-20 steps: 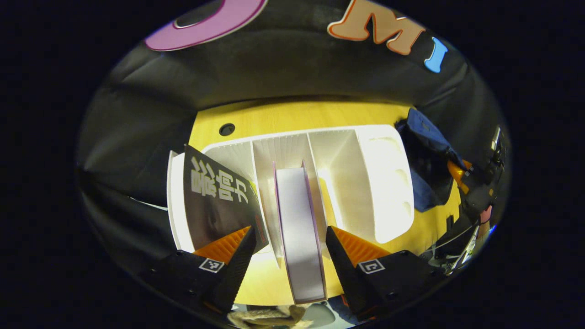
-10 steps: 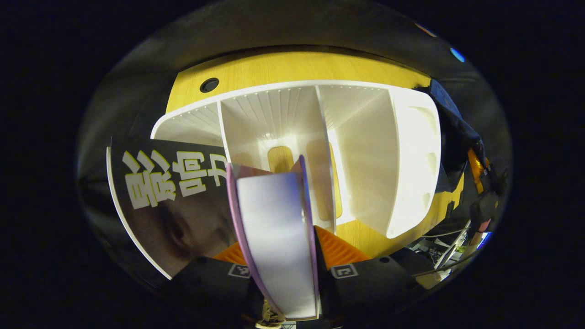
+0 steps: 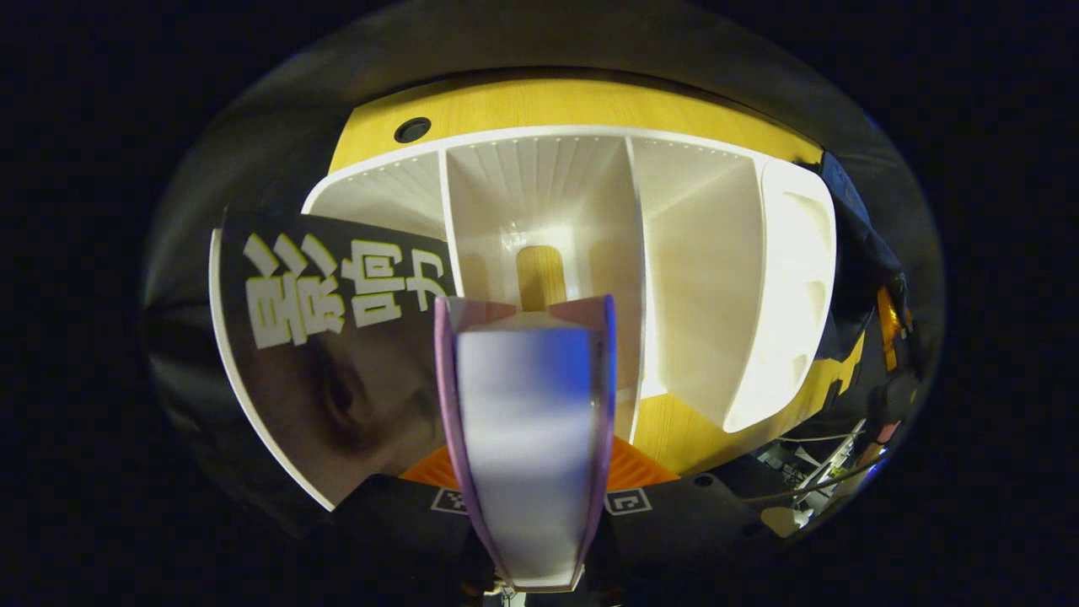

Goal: Open the schoolbag, grab two books from the bookshelf and put them into the schoolbag.

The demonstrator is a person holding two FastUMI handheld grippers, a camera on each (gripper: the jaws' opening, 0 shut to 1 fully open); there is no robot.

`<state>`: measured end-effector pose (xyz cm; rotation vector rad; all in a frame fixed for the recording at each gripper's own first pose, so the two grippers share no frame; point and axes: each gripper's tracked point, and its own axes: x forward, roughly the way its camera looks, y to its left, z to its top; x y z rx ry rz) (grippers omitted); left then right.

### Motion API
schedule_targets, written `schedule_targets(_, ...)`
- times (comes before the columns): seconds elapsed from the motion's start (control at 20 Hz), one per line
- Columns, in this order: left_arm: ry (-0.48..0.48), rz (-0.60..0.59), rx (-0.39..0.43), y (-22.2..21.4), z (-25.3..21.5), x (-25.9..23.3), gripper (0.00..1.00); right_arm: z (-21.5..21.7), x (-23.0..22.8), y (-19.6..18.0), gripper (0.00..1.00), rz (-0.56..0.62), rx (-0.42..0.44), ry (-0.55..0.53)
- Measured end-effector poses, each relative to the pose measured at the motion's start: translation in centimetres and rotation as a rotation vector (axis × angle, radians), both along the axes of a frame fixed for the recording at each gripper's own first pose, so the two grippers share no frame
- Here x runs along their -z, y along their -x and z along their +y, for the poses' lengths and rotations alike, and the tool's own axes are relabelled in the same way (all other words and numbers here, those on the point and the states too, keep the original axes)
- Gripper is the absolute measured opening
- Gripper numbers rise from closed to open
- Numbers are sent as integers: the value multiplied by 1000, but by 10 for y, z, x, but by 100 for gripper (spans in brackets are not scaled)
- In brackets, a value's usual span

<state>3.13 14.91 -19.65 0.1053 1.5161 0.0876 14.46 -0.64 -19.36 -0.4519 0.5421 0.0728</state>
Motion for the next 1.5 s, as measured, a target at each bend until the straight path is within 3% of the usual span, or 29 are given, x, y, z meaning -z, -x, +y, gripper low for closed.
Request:
schedule_targets(0.6,-1,-159,-57,55,-23,-101,40,-6,-11,-2,12,-24,-17,-45)
schedule_targets(0.8,145,-260,-141,57,-72,-136,40,-9,-11,-1,9,-16,-29,-91)
schedule_targets(1.0,287,-365,-148,47,-133,-158,40,-14,-20,-4,7,-43,-38,-109)
schedule_targets(1.25,522,-448,-155,21,-224,-152,39,-22,-26,-6,7,-51,-51,-138)
schedule_targets(1.5,671,-496,-162,-6,-298,-110,39,-26,-30,-7,8,-50,-53,-154)
